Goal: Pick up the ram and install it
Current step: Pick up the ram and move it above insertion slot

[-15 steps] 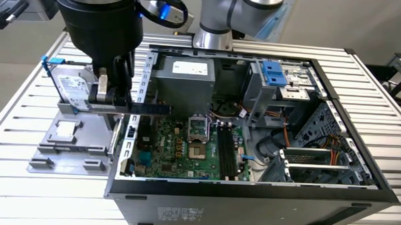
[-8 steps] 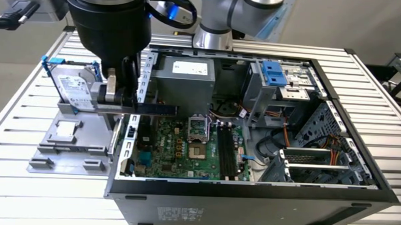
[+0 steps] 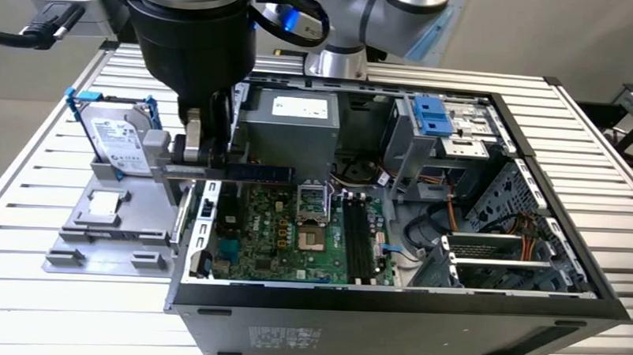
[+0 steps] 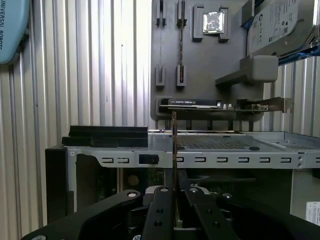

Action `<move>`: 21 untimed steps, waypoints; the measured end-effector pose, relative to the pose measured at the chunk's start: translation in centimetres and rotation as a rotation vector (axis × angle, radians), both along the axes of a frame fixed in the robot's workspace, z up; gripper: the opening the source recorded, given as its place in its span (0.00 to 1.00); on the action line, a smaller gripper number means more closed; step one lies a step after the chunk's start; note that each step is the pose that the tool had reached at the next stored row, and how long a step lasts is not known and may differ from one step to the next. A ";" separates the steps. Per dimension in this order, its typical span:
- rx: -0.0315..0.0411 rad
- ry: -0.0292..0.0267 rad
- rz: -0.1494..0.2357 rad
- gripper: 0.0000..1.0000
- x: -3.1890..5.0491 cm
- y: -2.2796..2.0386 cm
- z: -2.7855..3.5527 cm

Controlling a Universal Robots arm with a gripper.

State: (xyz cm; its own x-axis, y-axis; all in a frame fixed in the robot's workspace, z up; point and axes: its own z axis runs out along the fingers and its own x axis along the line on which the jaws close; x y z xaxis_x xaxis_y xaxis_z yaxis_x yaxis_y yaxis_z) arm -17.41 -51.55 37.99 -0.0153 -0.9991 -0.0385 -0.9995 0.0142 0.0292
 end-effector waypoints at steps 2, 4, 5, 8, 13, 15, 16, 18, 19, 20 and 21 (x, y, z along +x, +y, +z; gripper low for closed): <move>0.0000 0.0000 0.000 0.00 0.48 0.00 0.00; 0.0000 0.0000 0.000 0.00 1.05 0.01 0.00; 0.0000 0.0000 0.000 0.00 1.40 0.02 0.00; 0.0000 0.0000 0.000 0.00 2.42 0.02 0.00; -0.0001 0.0001 0.000 0.00 4.16 0.04 0.00; 0.0000 0.0000 0.000 0.00 4.84 0.04 0.00; 0.0000 0.0000 0.000 0.00 5.18 0.05 0.00; 0.0000 0.0000 0.000 0.00 5.85 0.05 0.00; 0.0000 0.0000 0.000 0.00 6.18 0.05 0.00; -0.0001 0.0000 0.000 0.00 6.51 0.06 0.00; 0.0000 0.0001 0.000 0.00 6.82 0.06 0.00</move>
State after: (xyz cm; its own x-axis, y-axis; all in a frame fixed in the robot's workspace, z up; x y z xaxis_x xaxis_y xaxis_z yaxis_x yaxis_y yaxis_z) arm -10.58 -51.49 37.99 -0.0152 -0.9991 -0.0385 -0.9995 0.0141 0.0292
